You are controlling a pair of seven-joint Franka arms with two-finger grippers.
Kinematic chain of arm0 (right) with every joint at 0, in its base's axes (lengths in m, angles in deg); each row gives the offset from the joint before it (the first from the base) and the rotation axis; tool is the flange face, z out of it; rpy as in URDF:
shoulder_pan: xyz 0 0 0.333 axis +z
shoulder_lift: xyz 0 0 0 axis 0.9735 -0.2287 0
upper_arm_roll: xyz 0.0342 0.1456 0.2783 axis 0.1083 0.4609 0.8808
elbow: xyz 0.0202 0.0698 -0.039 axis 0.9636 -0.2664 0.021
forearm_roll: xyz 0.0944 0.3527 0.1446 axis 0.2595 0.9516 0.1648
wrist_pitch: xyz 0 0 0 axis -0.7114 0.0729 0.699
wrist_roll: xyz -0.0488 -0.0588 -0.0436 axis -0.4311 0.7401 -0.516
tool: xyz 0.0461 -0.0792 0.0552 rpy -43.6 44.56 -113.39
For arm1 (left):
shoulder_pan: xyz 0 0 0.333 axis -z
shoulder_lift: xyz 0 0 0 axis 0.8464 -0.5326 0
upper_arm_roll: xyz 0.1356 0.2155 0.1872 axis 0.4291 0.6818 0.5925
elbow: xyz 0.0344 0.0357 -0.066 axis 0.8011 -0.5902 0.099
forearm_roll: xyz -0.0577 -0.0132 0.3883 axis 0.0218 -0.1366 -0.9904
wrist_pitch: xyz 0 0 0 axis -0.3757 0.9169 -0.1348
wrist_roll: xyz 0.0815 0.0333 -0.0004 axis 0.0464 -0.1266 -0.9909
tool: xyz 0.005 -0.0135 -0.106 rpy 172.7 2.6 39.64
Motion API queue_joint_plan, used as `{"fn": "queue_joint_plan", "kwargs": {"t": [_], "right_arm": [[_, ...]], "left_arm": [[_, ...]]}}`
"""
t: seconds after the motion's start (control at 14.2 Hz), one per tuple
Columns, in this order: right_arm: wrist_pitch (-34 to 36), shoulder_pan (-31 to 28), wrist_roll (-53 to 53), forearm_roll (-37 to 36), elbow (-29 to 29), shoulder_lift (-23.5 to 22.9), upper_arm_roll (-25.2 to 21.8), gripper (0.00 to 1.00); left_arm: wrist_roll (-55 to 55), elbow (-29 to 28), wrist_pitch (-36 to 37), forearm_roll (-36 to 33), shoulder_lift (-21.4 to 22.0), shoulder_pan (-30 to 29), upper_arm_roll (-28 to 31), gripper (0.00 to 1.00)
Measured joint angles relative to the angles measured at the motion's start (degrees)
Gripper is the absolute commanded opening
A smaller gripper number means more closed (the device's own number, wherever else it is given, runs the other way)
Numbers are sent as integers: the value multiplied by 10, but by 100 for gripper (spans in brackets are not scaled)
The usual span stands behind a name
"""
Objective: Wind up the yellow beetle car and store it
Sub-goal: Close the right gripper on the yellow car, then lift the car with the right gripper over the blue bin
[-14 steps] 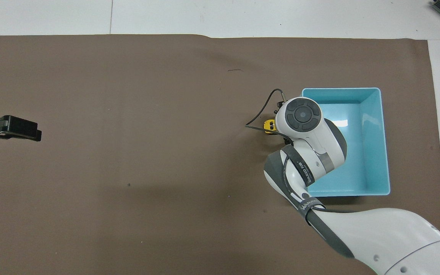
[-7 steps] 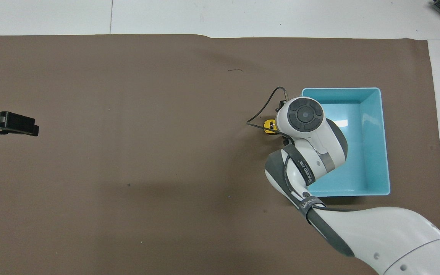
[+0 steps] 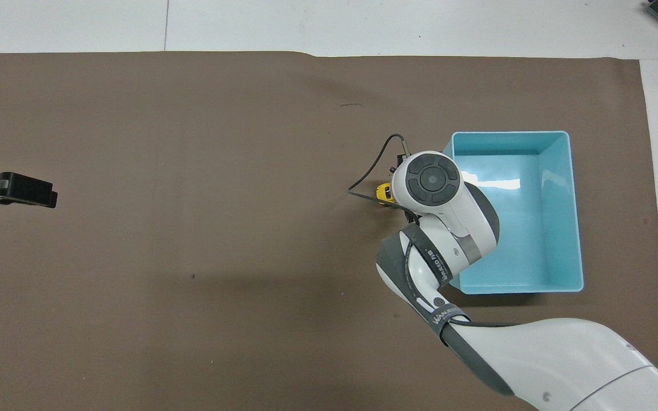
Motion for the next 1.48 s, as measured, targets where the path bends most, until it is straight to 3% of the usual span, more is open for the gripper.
{"fn": "queue_joint_plan", "kwargs": {"t": [0.42,0.91,1.48], "right_arm": [[70,-6,93,76,40,58,4,0],[98,-11,192,84,40,122,5,0],[185,-37,528,84,40,131,3,0]], "left_arm": [[-36,-1,9,0,2,0,0,100],[-47,-1,10,0,3,0,7,100],[-47,-1,10,0,4,0,8,100]]}}
